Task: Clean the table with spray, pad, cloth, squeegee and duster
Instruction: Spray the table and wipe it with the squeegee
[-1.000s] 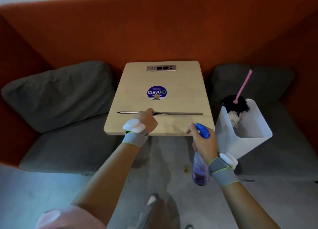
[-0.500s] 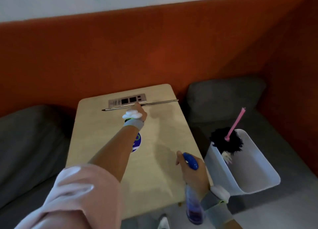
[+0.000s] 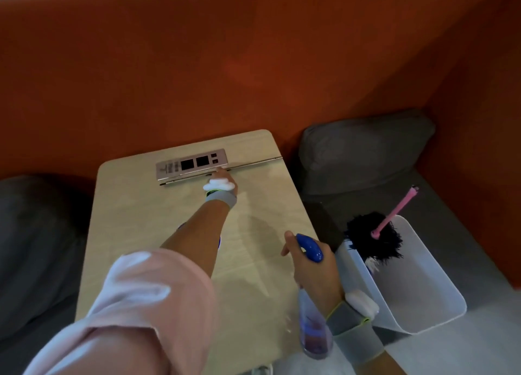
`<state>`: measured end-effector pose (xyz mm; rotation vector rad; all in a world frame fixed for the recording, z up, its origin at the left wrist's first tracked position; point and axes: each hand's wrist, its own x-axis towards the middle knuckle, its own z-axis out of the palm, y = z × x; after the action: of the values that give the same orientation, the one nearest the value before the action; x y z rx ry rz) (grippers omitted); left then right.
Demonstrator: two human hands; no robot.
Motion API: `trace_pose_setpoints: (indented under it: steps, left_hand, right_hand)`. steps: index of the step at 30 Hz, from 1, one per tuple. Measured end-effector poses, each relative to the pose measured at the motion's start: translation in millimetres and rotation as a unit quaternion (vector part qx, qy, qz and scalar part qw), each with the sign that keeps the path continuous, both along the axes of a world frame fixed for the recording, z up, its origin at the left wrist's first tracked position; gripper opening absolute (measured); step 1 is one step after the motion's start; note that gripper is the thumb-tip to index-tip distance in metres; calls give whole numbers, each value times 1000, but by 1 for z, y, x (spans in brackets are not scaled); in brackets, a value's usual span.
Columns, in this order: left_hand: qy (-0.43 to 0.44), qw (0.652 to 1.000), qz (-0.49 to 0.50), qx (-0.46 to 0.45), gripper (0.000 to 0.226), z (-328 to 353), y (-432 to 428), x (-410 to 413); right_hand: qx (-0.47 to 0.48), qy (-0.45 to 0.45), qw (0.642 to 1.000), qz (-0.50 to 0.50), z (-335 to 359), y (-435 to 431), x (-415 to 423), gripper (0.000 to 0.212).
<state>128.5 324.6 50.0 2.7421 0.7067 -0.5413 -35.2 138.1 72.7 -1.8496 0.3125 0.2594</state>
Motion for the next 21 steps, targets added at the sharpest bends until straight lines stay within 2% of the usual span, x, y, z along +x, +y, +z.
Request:
trace_pose_setpoints:
  steps: [3,4,9,12,14,17,21]
  left_hand:
    - [-39,999,5,-25,24,-1,-14,-15]
    - [-34,999,5,-30,24,3,-21,-24]
    - [-54,997,-23,-53,32,15,-70,-98]
    - [-49,998,-44,-25,33,19,-98,-153]
    - [-16,999,-39,-21,35,22,-112,-189]
    - [-21,999,-30,-25,34,19,-137,-252]
    - [-24,999,5,-37,37,14,-158,-309]
  right_hand:
    - [0,17,1000,-15,4,-15,-16,47]
    - [2,15,1000,-19,4,-21,-22,47]
    - [11,0,1000,-23,11,-54,-61,46]
    - [23,11,999,-32,15,-84,-97,44]
    - [34,19,999,-25,16,-102,-126,42]
    - [20,21,999,-43,19,-130,-173,41]
    - [5,-15,1000,-8,15,-152,-211,43]
